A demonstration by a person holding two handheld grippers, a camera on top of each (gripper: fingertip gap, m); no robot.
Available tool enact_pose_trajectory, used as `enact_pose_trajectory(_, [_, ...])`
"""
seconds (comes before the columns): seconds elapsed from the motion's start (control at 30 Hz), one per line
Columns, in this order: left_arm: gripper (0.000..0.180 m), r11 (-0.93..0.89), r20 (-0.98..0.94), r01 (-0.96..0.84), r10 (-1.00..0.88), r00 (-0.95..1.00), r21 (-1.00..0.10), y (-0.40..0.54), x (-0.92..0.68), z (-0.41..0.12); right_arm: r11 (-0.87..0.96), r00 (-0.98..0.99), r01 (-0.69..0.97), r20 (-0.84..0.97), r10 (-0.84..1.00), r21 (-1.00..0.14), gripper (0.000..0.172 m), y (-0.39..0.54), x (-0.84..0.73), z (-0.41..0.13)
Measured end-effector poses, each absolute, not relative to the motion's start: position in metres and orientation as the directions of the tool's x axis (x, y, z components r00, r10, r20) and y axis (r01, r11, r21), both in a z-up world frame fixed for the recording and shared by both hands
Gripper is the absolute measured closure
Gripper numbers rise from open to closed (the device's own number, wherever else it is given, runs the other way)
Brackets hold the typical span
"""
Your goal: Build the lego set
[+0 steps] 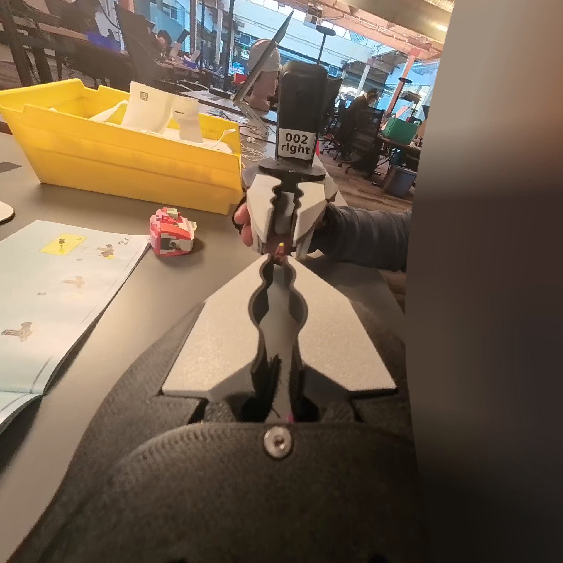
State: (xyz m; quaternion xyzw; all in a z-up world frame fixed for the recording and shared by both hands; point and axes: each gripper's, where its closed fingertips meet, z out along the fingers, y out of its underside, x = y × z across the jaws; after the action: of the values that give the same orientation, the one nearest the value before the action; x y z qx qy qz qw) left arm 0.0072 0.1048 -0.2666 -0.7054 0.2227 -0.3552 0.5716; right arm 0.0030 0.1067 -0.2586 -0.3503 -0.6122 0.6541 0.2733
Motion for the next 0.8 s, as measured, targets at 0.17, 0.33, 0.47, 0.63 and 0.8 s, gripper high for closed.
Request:
enact_pose_trajectory(0.17, [0.176, -0.238, 0.244, 0.099, -0.722, 0.648, -0.966, 0.1042, 0.0062, -0.2641, -0.072, -0.6, 0.082, -0.107, 0.793, -0.994, 0.163, 0.1057, 0.0022, -0.2633])
enact_pose_trajectory(0.33, [0.176, -0.245, 0.244, 0.091, -0.719, 0.65, -0.965, 0.1048, 0.0062, -0.2667, -0.077, -0.609, 0.082, -0.111, 0.785, -0.994, 0.166, 0.1045, 0.003, -0.263])
enact_pose_trajectory(0.47, [0.176, -0.249, 0.232, 0.07, -0.72, 0.654, -0.966, 0.1052, 0.0088, -0.2699, -0.066, -0.608, 0.082, -0.102, 0.787, -0.994, 0.168, 0.1021, 0.0021, -0.2644])
enact_pose_trajectory(0.63, [0.176, -0.245, 0.224, 0.065, -0.711, 0.667, -0.967, 0.1062, 0.0074, -0.2691, -0.063, -0.594, 0.074, -0.094, 0.799, -0.995, 0.169, 0.103, 0.0005, -0.2639])
enact_pose_trajectory(0.8, [0.176, -0.26, 0.248, 0.084, -0.7, 0.669, -0.962, 0.1073, 0.0057, -0.2689, -0.071, -0.583, 0.082, -0.106, 0.805, -0.994, 0.169, 0.1046, -0.001, -0.2639])
